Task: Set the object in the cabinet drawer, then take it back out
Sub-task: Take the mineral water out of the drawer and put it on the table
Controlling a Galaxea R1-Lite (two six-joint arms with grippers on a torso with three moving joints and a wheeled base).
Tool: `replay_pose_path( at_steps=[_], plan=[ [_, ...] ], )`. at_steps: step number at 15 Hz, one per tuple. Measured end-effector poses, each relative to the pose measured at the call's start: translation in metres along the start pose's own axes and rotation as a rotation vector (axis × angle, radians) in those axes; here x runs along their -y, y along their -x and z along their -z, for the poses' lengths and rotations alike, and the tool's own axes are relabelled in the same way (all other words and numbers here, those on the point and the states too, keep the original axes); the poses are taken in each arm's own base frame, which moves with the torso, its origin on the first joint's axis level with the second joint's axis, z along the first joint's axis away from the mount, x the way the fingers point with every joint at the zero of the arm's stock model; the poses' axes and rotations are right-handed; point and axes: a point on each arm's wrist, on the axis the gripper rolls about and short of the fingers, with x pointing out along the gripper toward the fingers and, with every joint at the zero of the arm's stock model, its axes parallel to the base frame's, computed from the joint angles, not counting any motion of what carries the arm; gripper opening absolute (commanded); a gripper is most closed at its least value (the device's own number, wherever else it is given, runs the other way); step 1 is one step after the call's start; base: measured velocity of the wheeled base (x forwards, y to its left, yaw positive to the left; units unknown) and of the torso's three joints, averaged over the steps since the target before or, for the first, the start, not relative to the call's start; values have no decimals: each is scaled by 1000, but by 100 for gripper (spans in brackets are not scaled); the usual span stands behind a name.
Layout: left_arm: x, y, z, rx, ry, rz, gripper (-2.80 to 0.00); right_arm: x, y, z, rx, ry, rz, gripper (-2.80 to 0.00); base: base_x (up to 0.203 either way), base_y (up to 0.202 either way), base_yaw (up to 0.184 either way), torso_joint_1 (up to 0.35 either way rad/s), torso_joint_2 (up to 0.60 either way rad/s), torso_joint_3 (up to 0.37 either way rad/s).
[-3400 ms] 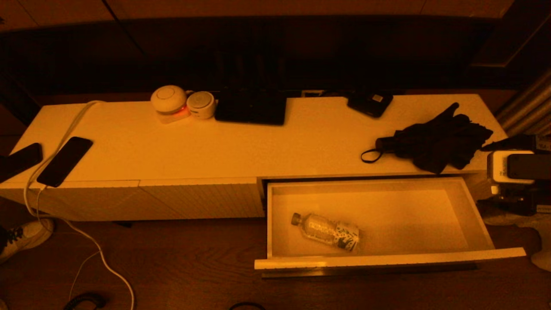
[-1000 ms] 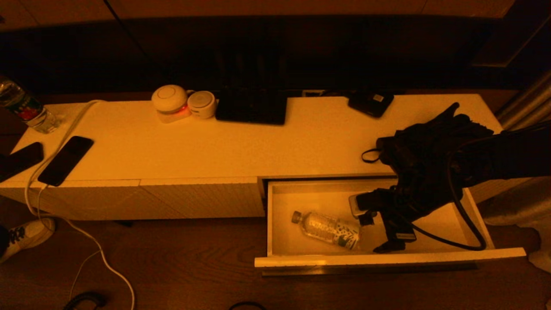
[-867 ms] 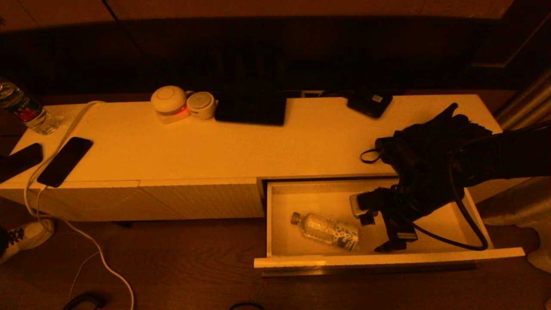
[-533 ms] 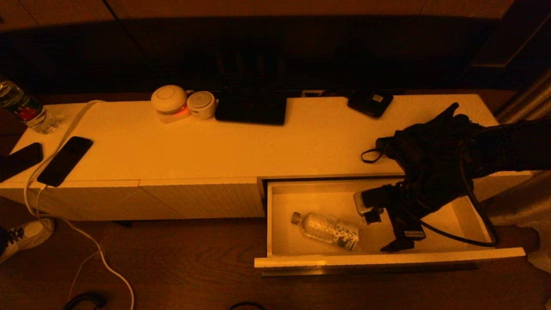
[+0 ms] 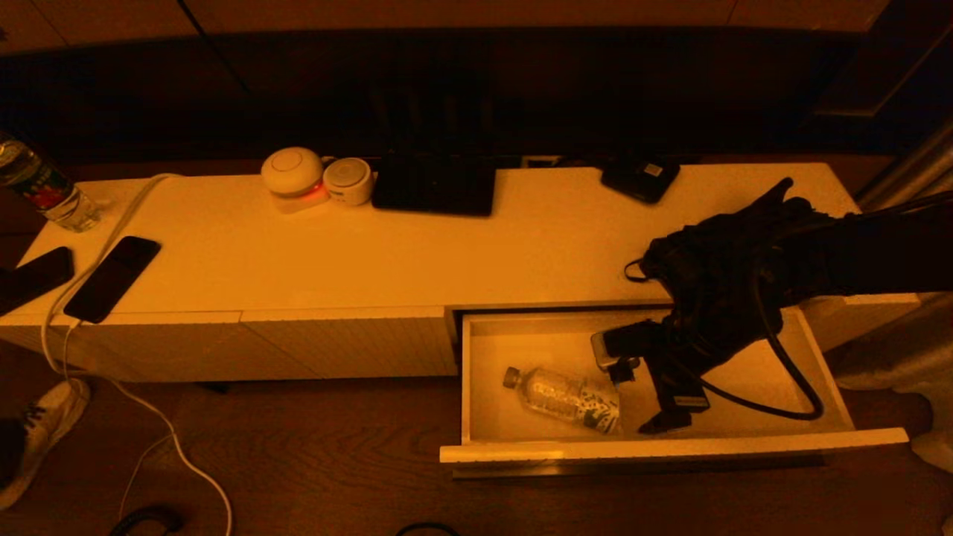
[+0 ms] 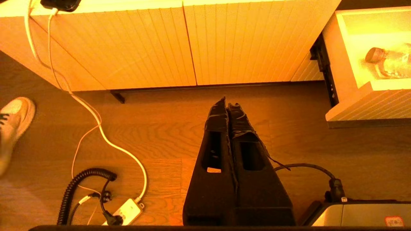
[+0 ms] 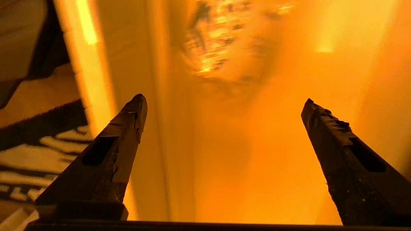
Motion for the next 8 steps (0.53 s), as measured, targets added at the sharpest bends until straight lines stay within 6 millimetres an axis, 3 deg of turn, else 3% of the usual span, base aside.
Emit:
replay_pose_path(
  at_steps=[8],
  plan=[
    [0, 0, 0, 0, 0, 0, -280, 11, -12, -8, 10, -45, 8, 0, 0, 0, 0, 0, 0, 0]
  ],
)
